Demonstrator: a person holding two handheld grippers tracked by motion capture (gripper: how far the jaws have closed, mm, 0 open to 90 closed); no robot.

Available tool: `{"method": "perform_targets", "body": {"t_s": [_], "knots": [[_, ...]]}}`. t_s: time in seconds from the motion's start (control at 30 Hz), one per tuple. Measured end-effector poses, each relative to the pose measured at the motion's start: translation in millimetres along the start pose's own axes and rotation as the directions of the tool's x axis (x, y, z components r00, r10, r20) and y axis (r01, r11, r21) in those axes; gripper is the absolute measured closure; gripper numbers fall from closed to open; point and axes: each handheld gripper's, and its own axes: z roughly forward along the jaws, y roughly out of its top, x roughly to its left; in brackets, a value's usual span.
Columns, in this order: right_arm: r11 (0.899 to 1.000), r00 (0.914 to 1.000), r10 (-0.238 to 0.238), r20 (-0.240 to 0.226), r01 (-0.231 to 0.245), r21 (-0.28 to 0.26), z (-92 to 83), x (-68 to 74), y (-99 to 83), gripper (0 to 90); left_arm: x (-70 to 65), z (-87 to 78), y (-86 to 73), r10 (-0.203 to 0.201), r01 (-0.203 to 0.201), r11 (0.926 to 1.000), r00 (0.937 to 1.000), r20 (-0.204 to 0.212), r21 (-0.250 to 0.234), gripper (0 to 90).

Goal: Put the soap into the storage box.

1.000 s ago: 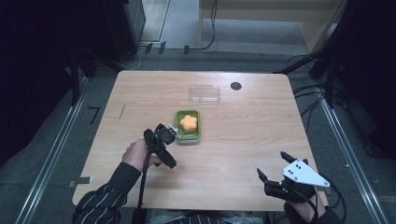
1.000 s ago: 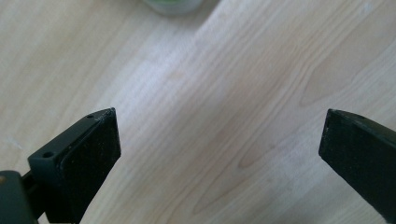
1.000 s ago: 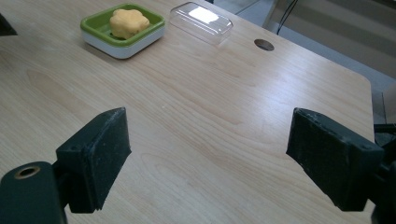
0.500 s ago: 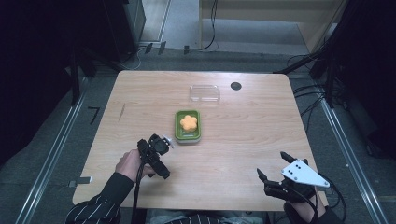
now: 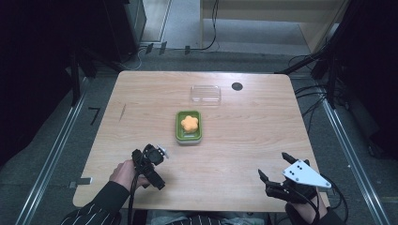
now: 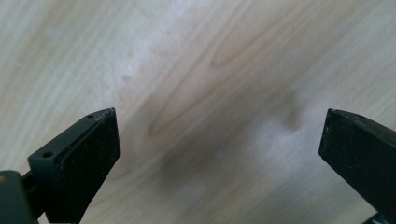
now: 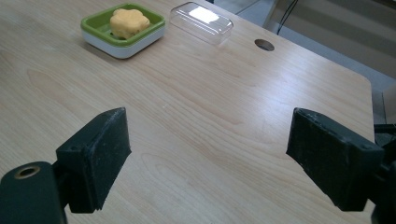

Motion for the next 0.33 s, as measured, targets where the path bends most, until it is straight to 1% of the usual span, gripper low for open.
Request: {"method": "perform_targets", "body": {"t_s": [0.03, 0.07, 0.13, 0.23, 0.27, 0.33], "knots": [[1.000, 1.0000, 0.003, 0.000, -0.003, 0.000, -0.2, 0.2, 0.0, 13.6, -0.6, 1.3, -3.1, -0.005, 0.005, 1.0000, 1.0000, -0.001, -0.008, 0.0], [1.000, 1.0000, 0.003, 0.001, -0.003, 0.000, -0.3, 0.2, 0.0, 13.6, -0.9, 2.0, -4.7, 0.005, -0.005, 0.9999, 1.0000, 0.001, 0.015, 0.0], [1.000, 1.0000, 0.003, 0.000, -0.003, 0.000, -0.3, 0.3, 0.0, 13.6, -2.2, 4.4, -5.7, 0.007, -0.008, 0.9998, 1.0000, 0.005, 0.018, 0.0], [1.000, 1.0000, -0.004, -0.002, 0.004, -0.001, -0.2, 0.3, 0.1, 13.6, -3.1, 6.2, -4.7, 0.007, -0.007, 0.9997, 0.9999, 0.008, 0.023, 0.0], [1.000, 1.0000, 0.006, 0.002, -0.006, 0.000, -0.4, 0.2, -0.1, 13.6, -2.2, 6.8, -3.6, 0.013, -0.014, 0.9994, 0.9999, 0.009, 0.031, 0.0], [1.000, 1.0000, 0.006, 0.001, -0.006, -0.004, -0.2, -0.9, -0.3, 13.6, -2.1, 7.1, -3.1, 0.014, -0.014, 0.9994, 0.9999, 0.010, 0.031, 0.0]]}}
